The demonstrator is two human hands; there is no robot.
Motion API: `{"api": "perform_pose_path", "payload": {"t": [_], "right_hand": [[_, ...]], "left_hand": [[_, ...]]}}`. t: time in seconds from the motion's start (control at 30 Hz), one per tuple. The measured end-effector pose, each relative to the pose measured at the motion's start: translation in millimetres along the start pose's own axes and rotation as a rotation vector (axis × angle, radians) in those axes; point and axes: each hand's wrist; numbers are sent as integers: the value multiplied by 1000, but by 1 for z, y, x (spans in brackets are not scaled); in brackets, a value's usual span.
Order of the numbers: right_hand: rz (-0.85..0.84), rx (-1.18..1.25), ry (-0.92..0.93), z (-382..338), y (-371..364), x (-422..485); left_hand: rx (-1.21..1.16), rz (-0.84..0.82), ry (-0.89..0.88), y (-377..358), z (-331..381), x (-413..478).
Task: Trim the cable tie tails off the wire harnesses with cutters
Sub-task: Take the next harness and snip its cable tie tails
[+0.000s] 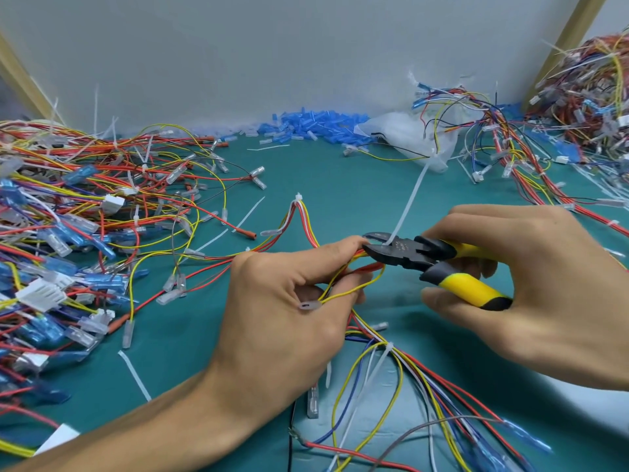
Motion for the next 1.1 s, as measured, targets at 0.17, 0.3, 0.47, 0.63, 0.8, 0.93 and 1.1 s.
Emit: {"api": "perform_pose_path", "payload": {"t": [0.17, 0.3, 0.47, 0.63, 0.8, 0.93, 1.1], "right_hand": [[27, -41, -13, 0, -2, -1], [35, -45, -14, -1, 0, 0], [9, -22, -9, -2, 1, -1], [-11, -36, 9, 0, 2, -1], [-2, -50, 27, 3, 2, 0], [-16, -24, 60, 9, 1, 0], [2, 40, 96, 9, 3, 1]], "left_hand": [[6, -5, 4, 0, -4, 0], [8, -7, -2, 0, -5, -1], [-18, -18, 2, 0, -1, 0], [-31, -29, 25, 1, 2, 0], [-29, -33, 29, 1, 3, 0], [-34, -52, 38, 2, 5, 0], [-46, -62, 44, 3, 5, 0]]}}
Point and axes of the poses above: each hand's wrist, its own x-axis towards the middle knuckle, its own y-axis out of the back of the hand, z = x × y, and after that the axes turned 9 degrees about -x, right-handed
